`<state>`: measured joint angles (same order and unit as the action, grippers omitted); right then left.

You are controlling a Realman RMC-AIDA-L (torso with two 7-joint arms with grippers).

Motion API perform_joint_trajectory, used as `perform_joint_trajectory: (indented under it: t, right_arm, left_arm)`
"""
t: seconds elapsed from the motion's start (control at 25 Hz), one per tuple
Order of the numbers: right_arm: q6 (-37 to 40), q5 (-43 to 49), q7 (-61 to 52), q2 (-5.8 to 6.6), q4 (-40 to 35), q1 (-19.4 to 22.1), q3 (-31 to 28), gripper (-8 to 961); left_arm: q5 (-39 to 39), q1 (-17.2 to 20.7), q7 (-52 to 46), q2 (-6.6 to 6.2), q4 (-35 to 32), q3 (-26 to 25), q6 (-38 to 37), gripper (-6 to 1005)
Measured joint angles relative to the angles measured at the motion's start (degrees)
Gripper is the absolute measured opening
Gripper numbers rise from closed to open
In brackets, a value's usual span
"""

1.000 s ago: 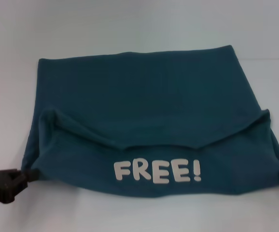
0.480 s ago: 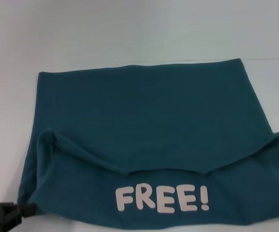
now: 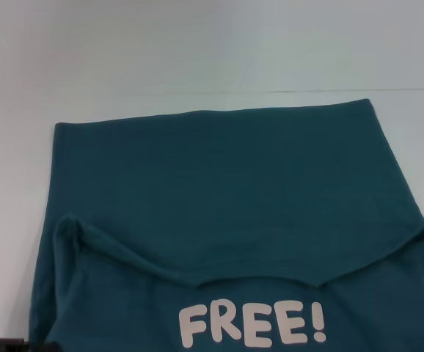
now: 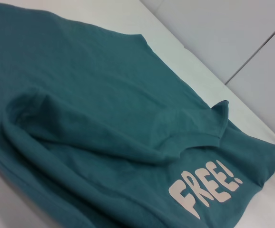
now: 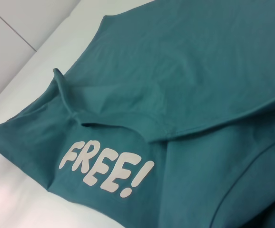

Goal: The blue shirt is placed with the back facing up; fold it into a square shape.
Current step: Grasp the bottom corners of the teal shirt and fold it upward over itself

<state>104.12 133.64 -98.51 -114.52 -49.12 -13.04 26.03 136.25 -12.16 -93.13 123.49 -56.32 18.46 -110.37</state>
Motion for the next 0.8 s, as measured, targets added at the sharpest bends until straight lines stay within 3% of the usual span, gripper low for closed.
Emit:
perform_joint_trajectory:
  t: [0.36,0.6,0.8]
  right_arm:
    - [0.9,1.0,-0.4,0.22,0.1,-0.7,-2.2,25]
    - [0.2,0.8,-0.6,1.28,0.8,-5.8,-7.1,26]
    - [-4.9,0.7,-0.7,1.95,2.6,-12.1,-9.4,25]
  left_arm:
    - [0.2,-0.3,-0.3,-0.58,-0.8,-3.3,-2.2,14]
    - [-1.4,-6.4,-2.2,-2.73,0.8,-9.3,-1.2,14]
    - [-4.0,-13.4,-4.9,-4.65,5.1,-11.3,5.4,14]
